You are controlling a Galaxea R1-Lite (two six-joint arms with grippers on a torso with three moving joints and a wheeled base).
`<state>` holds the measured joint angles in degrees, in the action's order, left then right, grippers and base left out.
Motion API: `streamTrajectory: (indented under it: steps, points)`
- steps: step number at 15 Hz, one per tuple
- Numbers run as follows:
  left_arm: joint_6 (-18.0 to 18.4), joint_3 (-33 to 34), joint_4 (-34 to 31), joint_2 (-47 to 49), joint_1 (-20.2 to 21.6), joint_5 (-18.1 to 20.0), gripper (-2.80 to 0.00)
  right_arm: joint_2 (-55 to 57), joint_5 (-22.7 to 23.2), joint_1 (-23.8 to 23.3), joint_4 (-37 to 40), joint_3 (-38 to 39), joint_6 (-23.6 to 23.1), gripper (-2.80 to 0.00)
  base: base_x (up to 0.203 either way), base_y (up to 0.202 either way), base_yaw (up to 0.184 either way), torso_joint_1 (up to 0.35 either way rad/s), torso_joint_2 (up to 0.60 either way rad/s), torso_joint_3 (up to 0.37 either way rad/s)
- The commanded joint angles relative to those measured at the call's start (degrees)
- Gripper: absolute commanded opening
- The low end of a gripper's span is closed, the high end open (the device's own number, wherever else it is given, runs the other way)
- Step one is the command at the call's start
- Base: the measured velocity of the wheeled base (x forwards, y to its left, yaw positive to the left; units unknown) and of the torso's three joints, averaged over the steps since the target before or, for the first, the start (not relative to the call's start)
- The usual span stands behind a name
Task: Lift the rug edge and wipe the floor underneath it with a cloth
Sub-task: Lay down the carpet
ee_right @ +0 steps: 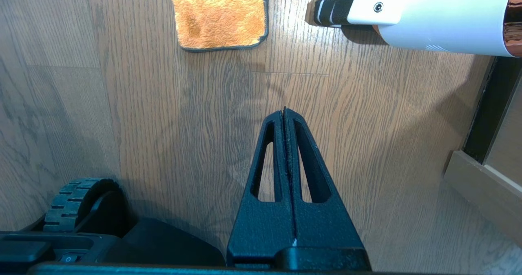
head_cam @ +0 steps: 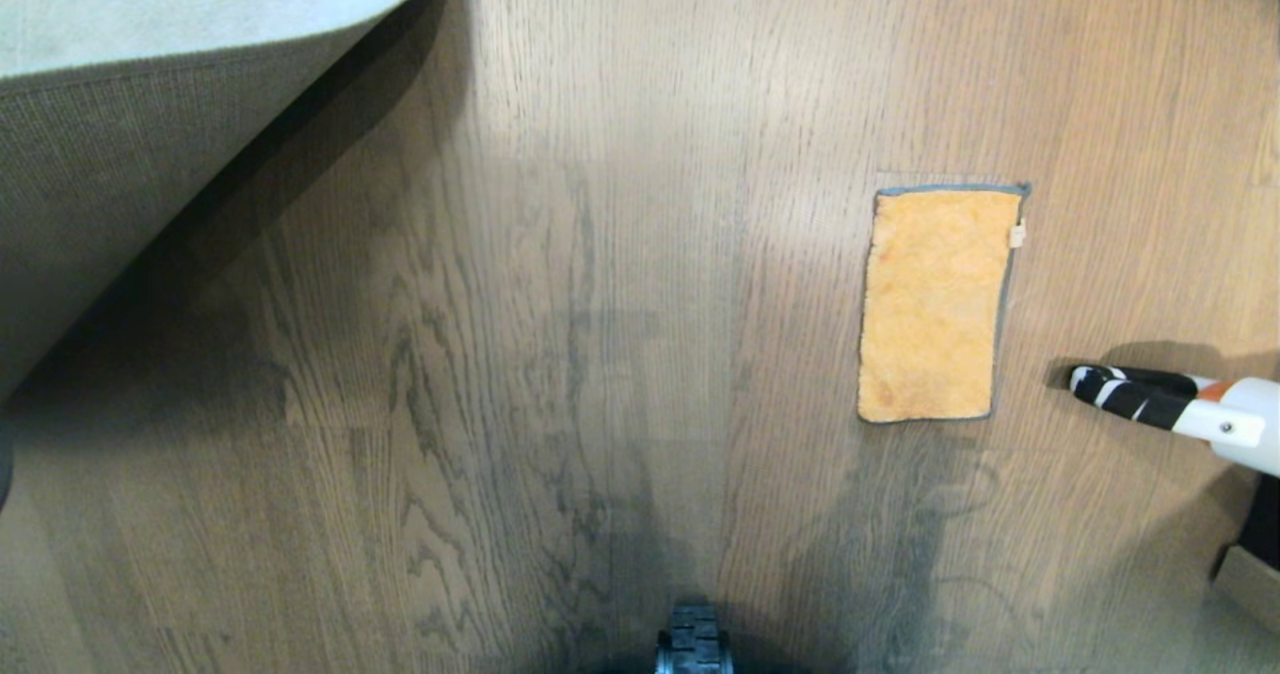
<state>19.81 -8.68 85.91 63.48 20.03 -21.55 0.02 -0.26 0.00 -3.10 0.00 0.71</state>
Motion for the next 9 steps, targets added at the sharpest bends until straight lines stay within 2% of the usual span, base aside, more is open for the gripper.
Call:
streamTrajectory:
  steps: [1,9]
  points:
    - [0.1,0.2,0.5,0.1,0.0,-0.2,-2.8,0.1,0.0,0.0,0.0,0.0,0.0,-2.8,0.0,0.0,0.0,0.0,0.0,0.0]
    - [0.1,1.7,0.5,0.2,-0.2,-0.1,-2.8,0.1,0.0,0.0,-0.1,0.0,0.0,-2.8,0.0,0.0,0.0,0.0,0.0,0.0]
